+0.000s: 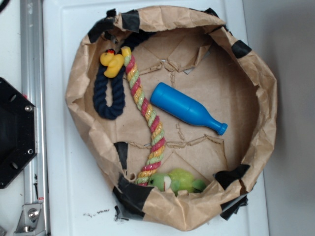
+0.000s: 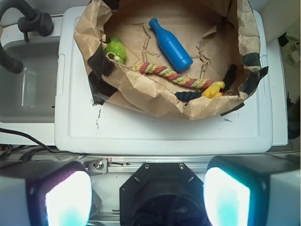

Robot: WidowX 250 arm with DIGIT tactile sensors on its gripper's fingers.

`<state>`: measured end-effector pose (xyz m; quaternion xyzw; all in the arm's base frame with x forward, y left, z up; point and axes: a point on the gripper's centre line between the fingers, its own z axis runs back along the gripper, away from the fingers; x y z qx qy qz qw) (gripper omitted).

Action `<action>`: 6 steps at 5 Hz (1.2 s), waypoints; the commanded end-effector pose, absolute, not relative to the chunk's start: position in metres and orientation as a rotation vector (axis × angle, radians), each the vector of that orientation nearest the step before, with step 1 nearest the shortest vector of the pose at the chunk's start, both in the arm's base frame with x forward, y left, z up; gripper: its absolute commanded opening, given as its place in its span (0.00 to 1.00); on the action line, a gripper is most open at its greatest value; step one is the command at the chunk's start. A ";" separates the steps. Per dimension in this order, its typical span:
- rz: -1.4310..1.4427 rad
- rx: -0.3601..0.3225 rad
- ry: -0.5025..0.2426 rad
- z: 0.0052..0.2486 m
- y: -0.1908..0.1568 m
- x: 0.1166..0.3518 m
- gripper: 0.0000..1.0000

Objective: Grab the green animal.

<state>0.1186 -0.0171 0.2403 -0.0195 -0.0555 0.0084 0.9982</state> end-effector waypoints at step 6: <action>-0.301 -0.153 -0.316 0.091 -0.033 0.287 1.00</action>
